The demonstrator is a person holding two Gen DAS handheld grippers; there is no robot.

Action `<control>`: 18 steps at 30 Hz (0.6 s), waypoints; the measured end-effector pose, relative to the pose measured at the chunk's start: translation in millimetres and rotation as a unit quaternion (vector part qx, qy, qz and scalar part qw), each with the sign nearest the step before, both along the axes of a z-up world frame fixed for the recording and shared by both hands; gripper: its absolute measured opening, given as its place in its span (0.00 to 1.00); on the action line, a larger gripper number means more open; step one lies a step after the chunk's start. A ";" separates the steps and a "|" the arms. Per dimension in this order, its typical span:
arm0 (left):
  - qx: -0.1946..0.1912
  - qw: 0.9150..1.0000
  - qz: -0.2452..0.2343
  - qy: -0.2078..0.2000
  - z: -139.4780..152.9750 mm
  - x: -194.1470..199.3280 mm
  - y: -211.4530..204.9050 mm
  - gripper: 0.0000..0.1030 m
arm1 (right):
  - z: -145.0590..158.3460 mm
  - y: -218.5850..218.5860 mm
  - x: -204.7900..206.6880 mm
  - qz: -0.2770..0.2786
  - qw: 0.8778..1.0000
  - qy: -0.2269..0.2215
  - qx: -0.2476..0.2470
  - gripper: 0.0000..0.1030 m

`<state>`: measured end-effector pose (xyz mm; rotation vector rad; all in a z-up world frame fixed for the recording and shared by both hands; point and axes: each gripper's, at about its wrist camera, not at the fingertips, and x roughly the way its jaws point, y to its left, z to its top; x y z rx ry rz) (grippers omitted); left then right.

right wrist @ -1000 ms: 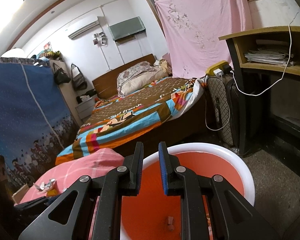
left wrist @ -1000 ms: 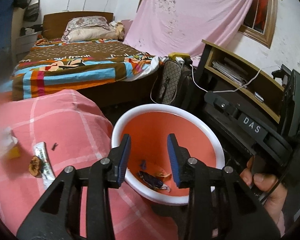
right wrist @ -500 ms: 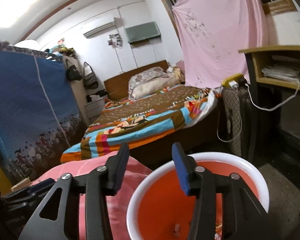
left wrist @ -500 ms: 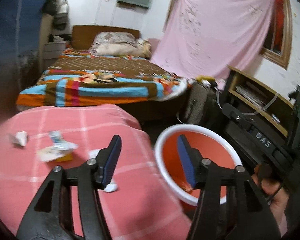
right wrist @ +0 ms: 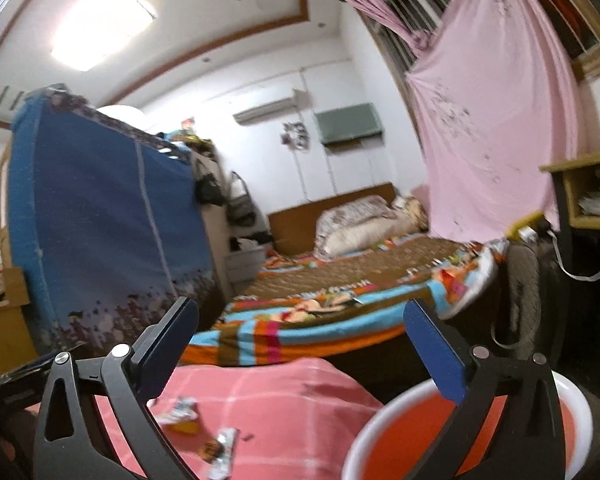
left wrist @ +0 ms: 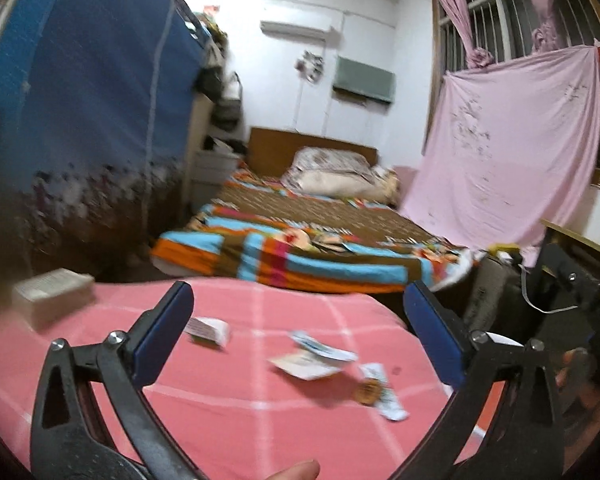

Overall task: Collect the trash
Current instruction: 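Move both tools back over the remaining trash on the bedspread, then close right tool on white toothpaste tube while left tool grasps white paper scrap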

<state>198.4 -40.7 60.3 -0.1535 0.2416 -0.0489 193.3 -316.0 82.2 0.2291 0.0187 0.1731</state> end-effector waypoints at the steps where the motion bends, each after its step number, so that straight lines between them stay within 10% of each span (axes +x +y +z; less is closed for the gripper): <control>1: 0.004 1.000 0.010 -0.006 -0.2 -1.8 8.0 0.89 | 1.0 5.1 0.7 0.005 1.000 -0.005 -0.003 1.00; 18: 0.058 0.998 0.039 -0.004 -13.8 4.7 71.8 0.89 | -8.6 105.4 47.3 0.088 0.991 0.067 -0.071 1.00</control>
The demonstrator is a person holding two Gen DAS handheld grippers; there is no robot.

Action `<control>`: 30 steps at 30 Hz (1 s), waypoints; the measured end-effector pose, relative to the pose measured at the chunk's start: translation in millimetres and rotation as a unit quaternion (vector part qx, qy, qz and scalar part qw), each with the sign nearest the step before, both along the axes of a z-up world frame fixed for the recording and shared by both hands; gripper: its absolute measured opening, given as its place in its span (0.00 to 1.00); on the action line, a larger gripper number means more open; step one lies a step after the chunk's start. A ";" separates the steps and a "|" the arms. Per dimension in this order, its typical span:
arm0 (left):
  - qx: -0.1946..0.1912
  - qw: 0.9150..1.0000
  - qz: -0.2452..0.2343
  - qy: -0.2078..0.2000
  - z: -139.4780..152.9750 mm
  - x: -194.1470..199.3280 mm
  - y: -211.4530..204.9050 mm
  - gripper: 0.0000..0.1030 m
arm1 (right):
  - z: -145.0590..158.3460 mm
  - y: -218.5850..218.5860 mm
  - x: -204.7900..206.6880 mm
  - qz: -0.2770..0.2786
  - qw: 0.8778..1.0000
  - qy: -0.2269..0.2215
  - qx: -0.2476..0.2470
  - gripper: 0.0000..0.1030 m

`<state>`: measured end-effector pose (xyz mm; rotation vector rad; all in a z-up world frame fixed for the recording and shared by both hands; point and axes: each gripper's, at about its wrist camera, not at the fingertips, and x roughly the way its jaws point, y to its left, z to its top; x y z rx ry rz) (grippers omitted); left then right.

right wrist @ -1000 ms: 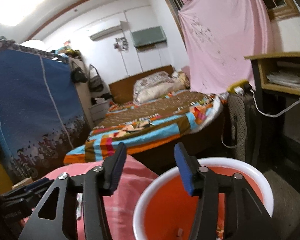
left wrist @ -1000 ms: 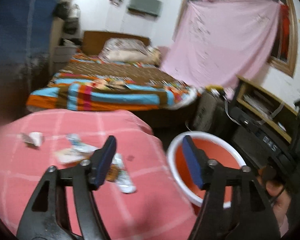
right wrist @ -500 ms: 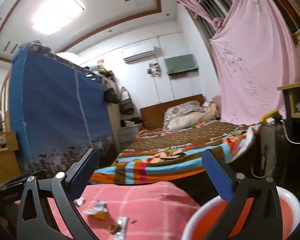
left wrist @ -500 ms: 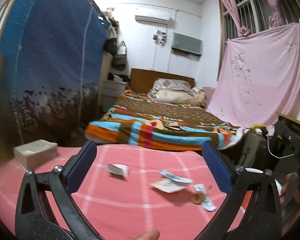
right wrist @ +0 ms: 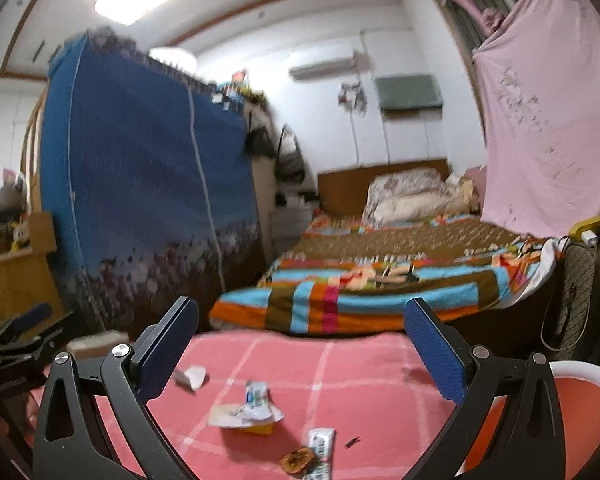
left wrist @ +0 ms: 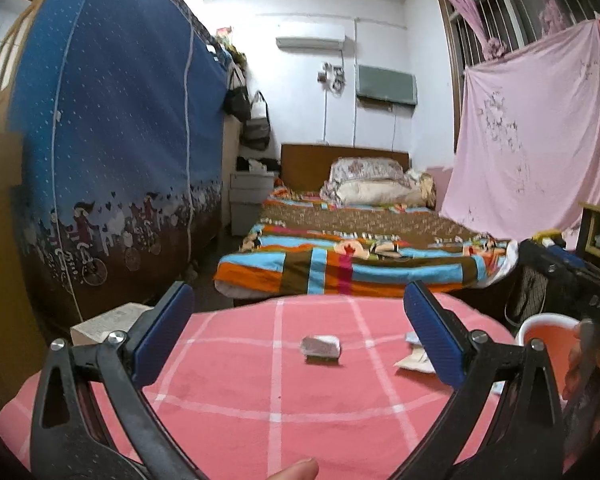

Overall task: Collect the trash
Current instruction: 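Close right tool on white toothpaste tube while left tool grasps white paper scrap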

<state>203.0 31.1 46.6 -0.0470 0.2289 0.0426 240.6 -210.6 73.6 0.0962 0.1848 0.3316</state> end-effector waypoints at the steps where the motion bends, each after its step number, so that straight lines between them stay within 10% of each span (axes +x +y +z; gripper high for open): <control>1: 0.000 1.000 -0.005 0.012 -1.6 4.8 0.7 0.89 | -3.0 6.1 6.9 0.008 1.000 0.018 -0.009 1.00; 6: -0.008 0.996 -0.028 0.088 -15.4 31.9 0.7 0.89 | -19.1 23.7 23.8 0.020 0.997 0.063 -0.040 0.93; 17: 0.008 0.977 -0.058 0.207 -44.9 80.5 -9.8 0.68 | -45.0 51.8 45.3 0.097 0.978 0.166 -0.086 0.35; 30: -0.003 0.961 -0.090 0.260 -55.8 110.5 -8.1 0.46 | -63.7 63.0 59.1 0.107 0.961 0.231 -0.110 0.25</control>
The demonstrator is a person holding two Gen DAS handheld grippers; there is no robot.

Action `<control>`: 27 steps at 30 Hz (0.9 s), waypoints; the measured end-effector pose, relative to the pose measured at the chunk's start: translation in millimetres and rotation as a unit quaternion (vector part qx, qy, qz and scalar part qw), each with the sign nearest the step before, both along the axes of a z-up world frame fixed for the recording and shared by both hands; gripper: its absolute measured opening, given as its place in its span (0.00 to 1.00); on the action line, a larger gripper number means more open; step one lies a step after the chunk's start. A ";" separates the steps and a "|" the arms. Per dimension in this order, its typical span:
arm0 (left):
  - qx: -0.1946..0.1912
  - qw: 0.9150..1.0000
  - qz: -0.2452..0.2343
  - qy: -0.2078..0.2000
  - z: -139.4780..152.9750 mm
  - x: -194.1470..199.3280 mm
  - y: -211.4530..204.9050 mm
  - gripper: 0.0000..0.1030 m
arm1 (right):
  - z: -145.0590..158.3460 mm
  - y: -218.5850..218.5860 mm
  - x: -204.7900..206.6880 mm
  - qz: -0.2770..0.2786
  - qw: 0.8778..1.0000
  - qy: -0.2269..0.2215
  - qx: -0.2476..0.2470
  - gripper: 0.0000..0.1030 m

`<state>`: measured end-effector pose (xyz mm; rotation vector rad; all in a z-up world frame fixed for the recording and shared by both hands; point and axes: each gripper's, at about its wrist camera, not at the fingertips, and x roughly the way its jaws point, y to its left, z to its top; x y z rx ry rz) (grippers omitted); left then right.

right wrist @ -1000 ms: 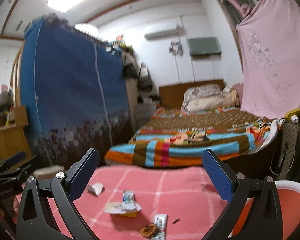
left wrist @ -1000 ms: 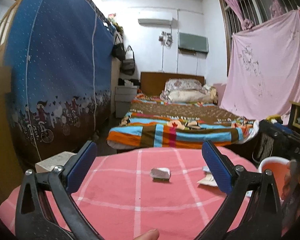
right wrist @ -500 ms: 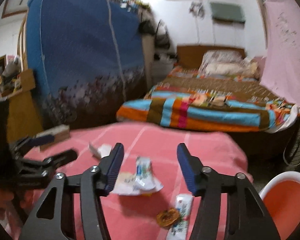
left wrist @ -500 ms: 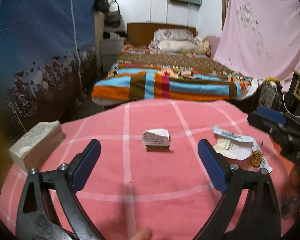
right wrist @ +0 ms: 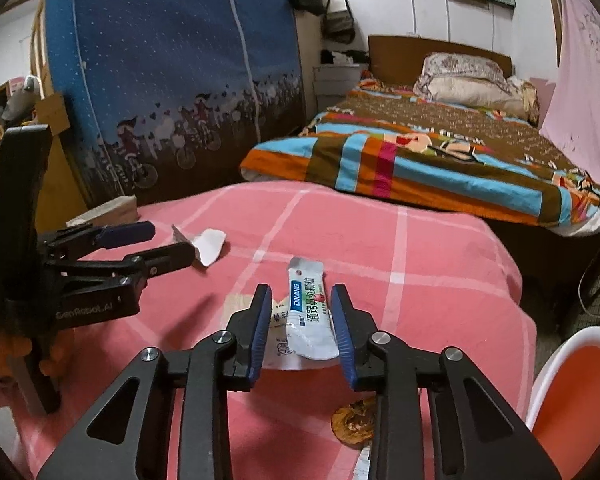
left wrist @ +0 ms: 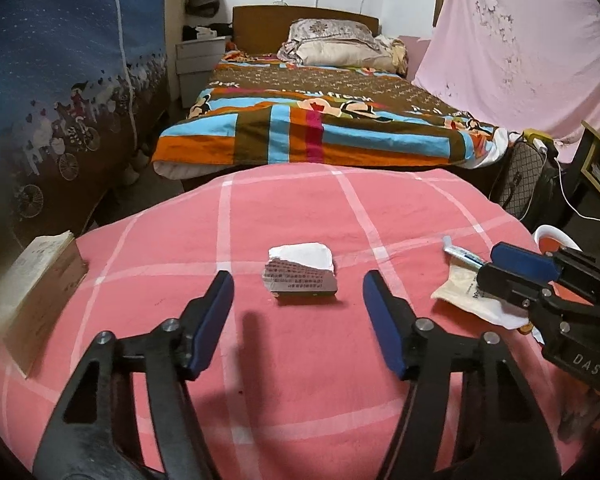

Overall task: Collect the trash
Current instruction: 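Close right tool on white toothpaste tube while left tool grasps white paper scrap, then lift the toothpaste tube and paper scrap off the bedspread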

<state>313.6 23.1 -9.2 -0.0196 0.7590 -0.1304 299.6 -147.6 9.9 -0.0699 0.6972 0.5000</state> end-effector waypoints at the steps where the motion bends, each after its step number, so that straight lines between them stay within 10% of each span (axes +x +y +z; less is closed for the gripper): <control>1: 0.001 1.000 -0.001 0.002 -0.4 1.4 -0.7 0.43 | -0.9 0.3 0.9 -0.001 1.000 0.003 0.000 0.23; 8: 0.006 1.000 -0.003 0.020 -3.1 10.4 -2.2 0.24 | -3.7 0.0 3.1 0.000 1.000 0.014 0.003 0.18; 27: 0.004 0.997 0.011 -0.082 23.5 -30.1 -10.8 0.23 | 14.2 -10.1 -16.5 -0.009 0.998 -0.057 0.038 0.14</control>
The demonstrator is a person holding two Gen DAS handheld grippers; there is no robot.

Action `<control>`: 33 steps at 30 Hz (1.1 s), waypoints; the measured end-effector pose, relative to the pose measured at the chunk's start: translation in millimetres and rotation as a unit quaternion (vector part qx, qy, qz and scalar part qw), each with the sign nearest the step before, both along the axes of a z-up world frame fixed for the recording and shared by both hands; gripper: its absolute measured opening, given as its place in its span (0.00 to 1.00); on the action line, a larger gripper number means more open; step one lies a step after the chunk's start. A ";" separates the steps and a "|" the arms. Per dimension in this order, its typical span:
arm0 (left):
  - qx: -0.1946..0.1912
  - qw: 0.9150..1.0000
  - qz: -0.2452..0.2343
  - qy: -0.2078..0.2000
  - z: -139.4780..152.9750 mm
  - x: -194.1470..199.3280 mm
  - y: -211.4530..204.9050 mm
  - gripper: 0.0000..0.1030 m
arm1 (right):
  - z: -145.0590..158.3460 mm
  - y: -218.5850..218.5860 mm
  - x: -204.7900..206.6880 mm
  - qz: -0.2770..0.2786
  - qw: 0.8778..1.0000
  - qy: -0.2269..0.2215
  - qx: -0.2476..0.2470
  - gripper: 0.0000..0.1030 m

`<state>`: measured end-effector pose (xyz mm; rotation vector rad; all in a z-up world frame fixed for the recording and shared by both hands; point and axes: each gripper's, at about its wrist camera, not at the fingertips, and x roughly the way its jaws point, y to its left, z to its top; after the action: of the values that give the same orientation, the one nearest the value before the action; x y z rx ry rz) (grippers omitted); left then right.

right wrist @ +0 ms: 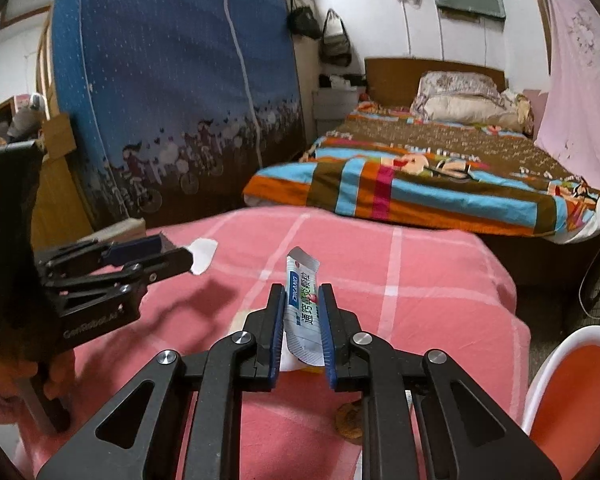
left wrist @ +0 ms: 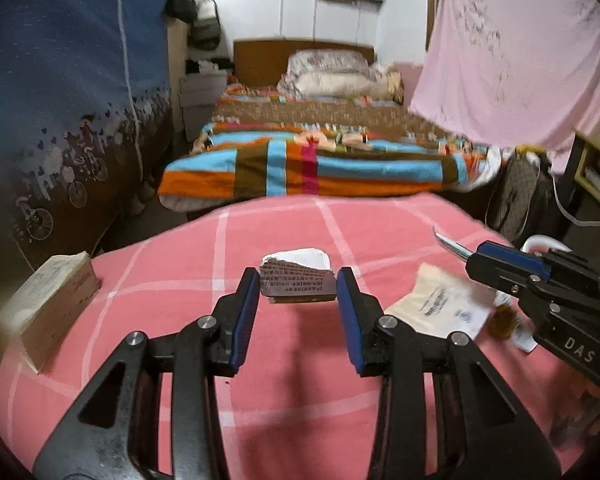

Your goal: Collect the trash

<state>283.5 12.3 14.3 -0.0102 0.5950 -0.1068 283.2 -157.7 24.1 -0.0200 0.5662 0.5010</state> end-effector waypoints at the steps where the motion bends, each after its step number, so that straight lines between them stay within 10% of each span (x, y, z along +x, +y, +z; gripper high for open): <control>1: -0.005 1.000 0.003 -0.017 3.7 -6.4 0.0 0.23 | 2.2 -2.5 -2.9 -0.003 1.000 -0.010 0.007 0.14; 18: 0.005 0.972 -0.067 -0.227 62.4 -66.1 -64.2 0.23 | 53.3 -75.2 -61.1 -0.101 0.966 -0.215 0.104 0.14; 33: -0.055 0.991 -0.049 -0.111 33.4 -61.4 -62.0 0.23 | 20.4 -88.8 -39.6 -0.067 0.995 -0.050 0.053 0.15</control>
<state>222.1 -49.7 47.8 -0.0744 0.3656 -0.2336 243.5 -246.5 44.5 0.0928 0.4387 0.3972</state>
